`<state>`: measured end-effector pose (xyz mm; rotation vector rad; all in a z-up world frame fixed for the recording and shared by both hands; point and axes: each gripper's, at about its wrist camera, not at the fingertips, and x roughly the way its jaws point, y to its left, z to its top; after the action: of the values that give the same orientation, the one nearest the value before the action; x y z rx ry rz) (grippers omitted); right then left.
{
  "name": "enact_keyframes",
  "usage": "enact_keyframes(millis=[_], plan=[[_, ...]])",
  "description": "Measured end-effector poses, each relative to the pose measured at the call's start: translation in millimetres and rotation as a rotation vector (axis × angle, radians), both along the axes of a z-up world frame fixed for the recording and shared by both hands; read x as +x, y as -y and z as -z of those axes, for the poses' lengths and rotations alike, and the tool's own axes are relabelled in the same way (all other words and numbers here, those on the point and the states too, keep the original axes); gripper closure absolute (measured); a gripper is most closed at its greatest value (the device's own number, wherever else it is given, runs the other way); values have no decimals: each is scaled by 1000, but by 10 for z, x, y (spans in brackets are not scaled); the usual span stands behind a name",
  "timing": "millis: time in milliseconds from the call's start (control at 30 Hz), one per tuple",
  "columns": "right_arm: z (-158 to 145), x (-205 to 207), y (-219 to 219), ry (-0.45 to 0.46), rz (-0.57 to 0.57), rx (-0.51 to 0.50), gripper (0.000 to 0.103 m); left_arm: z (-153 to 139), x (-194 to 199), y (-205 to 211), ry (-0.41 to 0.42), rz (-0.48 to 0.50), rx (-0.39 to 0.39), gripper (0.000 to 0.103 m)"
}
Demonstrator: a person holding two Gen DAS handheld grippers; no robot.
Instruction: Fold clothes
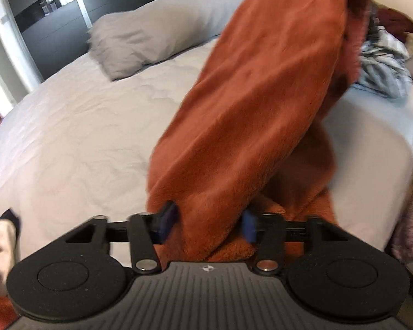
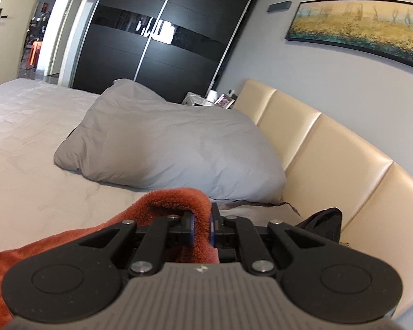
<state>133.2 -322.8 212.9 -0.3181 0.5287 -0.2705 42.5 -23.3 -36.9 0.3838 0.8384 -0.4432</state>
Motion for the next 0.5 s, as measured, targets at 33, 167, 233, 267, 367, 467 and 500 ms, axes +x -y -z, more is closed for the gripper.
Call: enact_keyframes(millis=[33, 167, 233, 267, 367, 467, 500], plan=[[-12, -12, 16, 5, 5, -2, 92, -30, 48, -59, -17, -32, -33, 81], [-43, -73, 63, 24, 8, -17, 92, -312, 159, -370, -9, -138, -152, 96], [-66, -132, 77, 41, 4, -24, 92, -502, 187, -543, 9, -188, -208, 98], [-85, -177, 77, 53, -1, -28, 92, -616, 186, -636, 28, -211, -232, 98], [-164, -340, 69, 94, -18, -42, 92, -984, 131, -890, 103, -255, -285, 99], [-301, -556, 43, 143, -52, -52, 92, -1439, 19, -1118, 216, -279, -302, 99], [-357, -635, 22, 159, -68, -60, 92, -1601, -15, -1194, 249, -285, -304, 99]])
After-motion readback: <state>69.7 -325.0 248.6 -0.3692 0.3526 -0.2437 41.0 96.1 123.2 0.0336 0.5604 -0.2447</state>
